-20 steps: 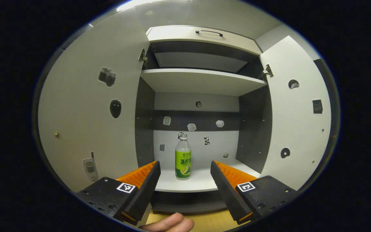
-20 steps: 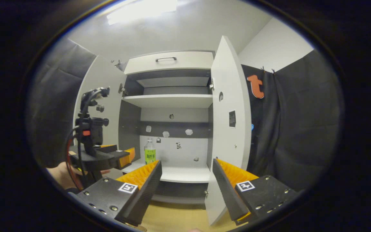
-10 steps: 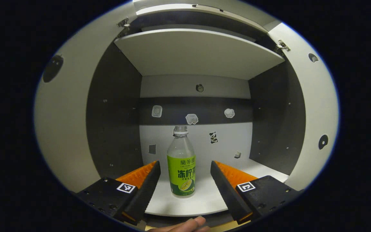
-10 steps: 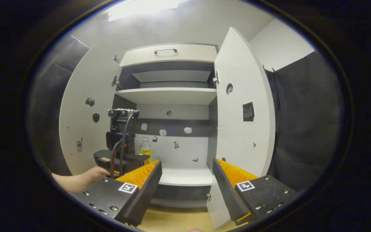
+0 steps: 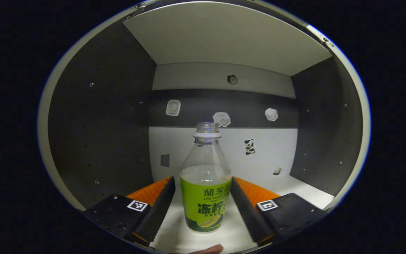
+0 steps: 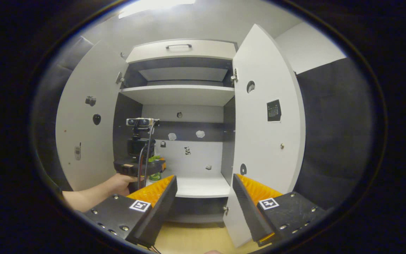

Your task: Grasp the bottle in the cabinet with the left hand and place it on the coaster, then close the right door with the right hand and the left door with the left hand.

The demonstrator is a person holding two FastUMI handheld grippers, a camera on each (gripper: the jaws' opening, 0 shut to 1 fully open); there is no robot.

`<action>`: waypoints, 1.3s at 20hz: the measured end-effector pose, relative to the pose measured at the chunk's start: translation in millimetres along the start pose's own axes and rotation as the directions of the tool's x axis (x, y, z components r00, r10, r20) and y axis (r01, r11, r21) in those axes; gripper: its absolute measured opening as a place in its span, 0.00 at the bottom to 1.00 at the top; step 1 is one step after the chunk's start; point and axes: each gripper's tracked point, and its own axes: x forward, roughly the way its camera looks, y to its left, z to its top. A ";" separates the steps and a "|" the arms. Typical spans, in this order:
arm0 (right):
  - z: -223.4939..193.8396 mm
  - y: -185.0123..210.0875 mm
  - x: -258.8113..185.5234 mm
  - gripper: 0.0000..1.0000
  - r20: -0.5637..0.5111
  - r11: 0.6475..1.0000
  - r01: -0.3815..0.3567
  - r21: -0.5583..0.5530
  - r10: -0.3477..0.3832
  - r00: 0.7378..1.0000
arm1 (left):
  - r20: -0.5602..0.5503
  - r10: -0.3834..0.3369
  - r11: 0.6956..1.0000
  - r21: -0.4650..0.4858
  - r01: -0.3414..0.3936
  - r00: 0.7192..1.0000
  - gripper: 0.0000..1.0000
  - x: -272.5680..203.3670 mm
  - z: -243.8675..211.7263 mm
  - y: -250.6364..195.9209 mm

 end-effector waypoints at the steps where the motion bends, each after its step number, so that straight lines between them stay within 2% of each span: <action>1: 0.5 2.3 -2.6 0.96 0.006 1.000 0.000 -0.003 0.000 1.000 | -0.011 0.000 1.000 0.009 0.000 1.000 0.80 -3.4 0.6 -1.1; 4: 6.0 13.9 -12.5 0.96 0.025 1.000 -0.026 0.016 0.026 0.999 | -0.004 -0.056 0.998 0.000 0.056 0.998 0.80 -19.6 10.1 -11.8; 6: 11.9 16.5 -20.7 0.94 0.041 0.999 -0.041 0.028 0.040 0.998 | 0.011 -0.063 0.998 0.002 0.063 0.998 0.80 -38.6 19.2 -10.4; 7: 13.5 14.8 -24.8 0.96 0.046 0.999 -0.040 0.033 0.038 0.998 | 0.008 -0.067 0.998 0.003 0.066 0.998 0.80 -50.6 21.4 -10.5; 12: 22.6 4.4 -62.0 0.96 0.067 0.997 -0.055 0.045 0.052 0.996 | -0.009 -0.113 0.993 -0.020 0.113 0.994 0.80 -124.1 30.0 -12.4; 14: 22.2 -4.0 -81.8 0.95 0.062 0.997 -0.065 0.040 0.063 0.996 | 0.017 -0.102 0.994 -0.043 0.102 0.995 0.80 -156.3 39.4 -7.1; 16: 20.6 -12.8 -102.0 0.95 0.050 0.997 -0.074 0.034 0.073 0.996 | 0.042 -0.081 0.996 -0.035 0.082 0.996 0.77 -192.6 44.2 -0.4; 19: 18.7 -27.1 -132.9 0.95 0.040 0.996 -0.081 0.035 0.080 0.996 | 0.063 -0.050 0.998 -0.021 0.052 0.997 0.80 -241.6 44.7 7.5; 20: 18.3 -30.0 -141.7 0.93 0.039 0.995 -0.087 0.041 0.085 0.996 | 0.068 -0.055 0.998 -0.019 0.057 0.996 0.80 -259.0 43.4 5.1; 24: 12.1 -41.2 -170.1 0.96 0.030 0.993 -0.100 0.058 0.098 0.995 | 0.124 -0.059 0.998 0.006 0.059 0.991 0.78 -317.9 33.1 0.9; 26: 8.9 -47.0 -178.4 0.95 0.035 0.993 -0.099 0.060 0.097 0.995 | 0.116 -0.067 0.998 0.028 0.064 0.991 0.80 -341.1 13.3 -2.8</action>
